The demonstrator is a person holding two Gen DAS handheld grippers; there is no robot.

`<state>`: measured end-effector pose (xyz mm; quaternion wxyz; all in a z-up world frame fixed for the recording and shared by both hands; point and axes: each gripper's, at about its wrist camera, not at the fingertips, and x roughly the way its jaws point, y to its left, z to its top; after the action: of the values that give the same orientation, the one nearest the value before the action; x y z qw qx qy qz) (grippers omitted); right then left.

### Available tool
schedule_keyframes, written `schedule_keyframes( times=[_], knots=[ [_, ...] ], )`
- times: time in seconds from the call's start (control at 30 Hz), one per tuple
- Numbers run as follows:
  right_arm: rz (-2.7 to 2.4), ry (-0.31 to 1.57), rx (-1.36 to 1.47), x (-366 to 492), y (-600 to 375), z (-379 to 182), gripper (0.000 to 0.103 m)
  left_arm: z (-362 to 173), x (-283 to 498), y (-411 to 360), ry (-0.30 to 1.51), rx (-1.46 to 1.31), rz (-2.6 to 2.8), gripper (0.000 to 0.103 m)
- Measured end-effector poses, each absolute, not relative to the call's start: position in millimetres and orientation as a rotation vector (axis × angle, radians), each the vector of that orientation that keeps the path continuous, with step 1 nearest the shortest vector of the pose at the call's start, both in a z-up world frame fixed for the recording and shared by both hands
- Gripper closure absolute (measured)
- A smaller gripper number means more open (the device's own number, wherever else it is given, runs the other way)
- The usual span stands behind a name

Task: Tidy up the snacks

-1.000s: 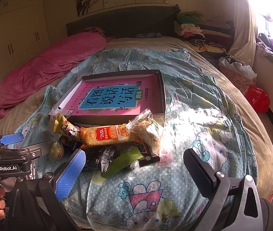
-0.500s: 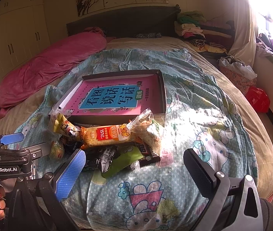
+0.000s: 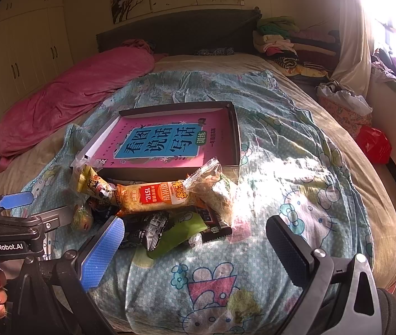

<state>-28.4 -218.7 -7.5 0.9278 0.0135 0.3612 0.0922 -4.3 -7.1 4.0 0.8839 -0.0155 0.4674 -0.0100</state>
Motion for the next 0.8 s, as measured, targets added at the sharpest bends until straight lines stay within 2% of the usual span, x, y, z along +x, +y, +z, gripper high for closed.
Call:
schedule_keyframes(
  times=[0.8],
  knots=[
    [0.189,0.743,0.030,-27,-219,-8,0.000,1,-2,5,0.990,-0.072,-0.039,0.001]
  ],
)
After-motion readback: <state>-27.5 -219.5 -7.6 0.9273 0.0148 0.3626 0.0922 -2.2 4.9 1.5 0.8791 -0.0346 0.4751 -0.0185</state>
